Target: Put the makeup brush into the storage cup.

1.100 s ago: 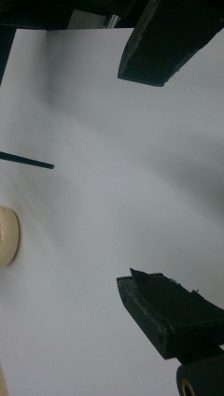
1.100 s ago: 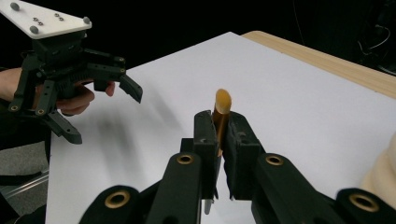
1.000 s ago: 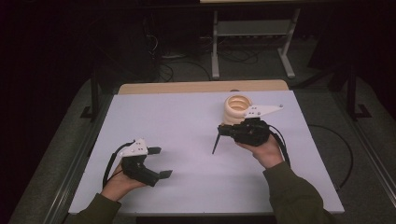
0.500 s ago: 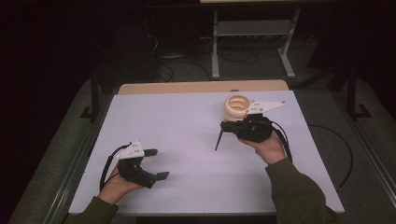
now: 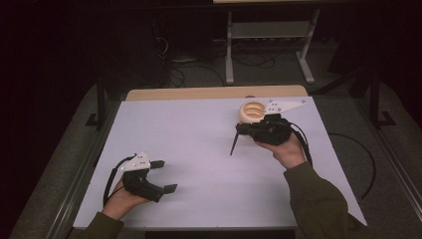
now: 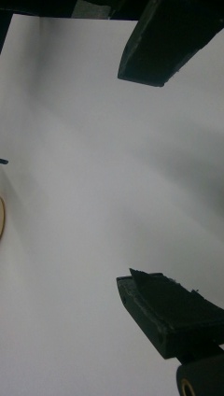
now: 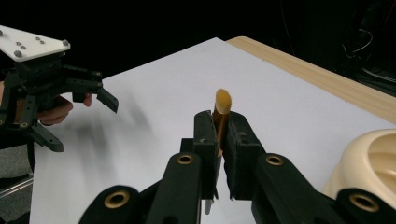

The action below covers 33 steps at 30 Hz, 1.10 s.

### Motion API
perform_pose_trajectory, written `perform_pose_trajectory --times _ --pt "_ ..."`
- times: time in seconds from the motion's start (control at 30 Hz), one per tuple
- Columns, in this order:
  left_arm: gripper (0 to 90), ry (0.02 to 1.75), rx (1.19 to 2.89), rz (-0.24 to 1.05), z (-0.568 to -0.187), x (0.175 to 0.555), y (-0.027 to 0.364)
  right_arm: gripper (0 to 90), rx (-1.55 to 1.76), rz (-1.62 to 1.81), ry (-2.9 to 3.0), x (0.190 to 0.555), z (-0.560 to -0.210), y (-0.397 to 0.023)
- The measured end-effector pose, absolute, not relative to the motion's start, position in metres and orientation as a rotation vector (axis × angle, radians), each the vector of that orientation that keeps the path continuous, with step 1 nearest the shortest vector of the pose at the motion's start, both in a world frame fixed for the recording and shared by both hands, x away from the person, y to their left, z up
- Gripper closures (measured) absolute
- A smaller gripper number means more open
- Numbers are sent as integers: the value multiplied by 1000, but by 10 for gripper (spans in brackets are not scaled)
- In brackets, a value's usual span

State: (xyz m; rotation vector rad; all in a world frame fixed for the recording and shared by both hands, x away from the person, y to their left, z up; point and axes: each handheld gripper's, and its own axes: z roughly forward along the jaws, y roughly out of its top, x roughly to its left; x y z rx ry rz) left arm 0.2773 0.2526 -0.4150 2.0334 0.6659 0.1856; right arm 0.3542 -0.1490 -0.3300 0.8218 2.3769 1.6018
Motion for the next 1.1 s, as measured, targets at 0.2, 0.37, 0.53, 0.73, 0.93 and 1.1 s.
perform_pose_trajectory --times 0.2,0.37,0.53,0.73,0.93,1.1 --pt "25 679 2033 187 -416 274 257 832 827 1599 2369 358 -323 -151" --pt "25 689 2029 187 -417 273 261 832 835 1592 2360 362 -319 -153" --pt "25 701 2022 191 -418 271 264 832 835 1592 2345 366 -314 -155" --pt "25 706 2021 191 -419 270 266 832 851 1594 2321 371 -310 -160" --pt "25 690 2028 199 -420 271 266 832 865 1598 2294 376 -304 -165" --pt "25 689 2029 201 -420 271 266 832 877 1591 2287 379 -302 -167"
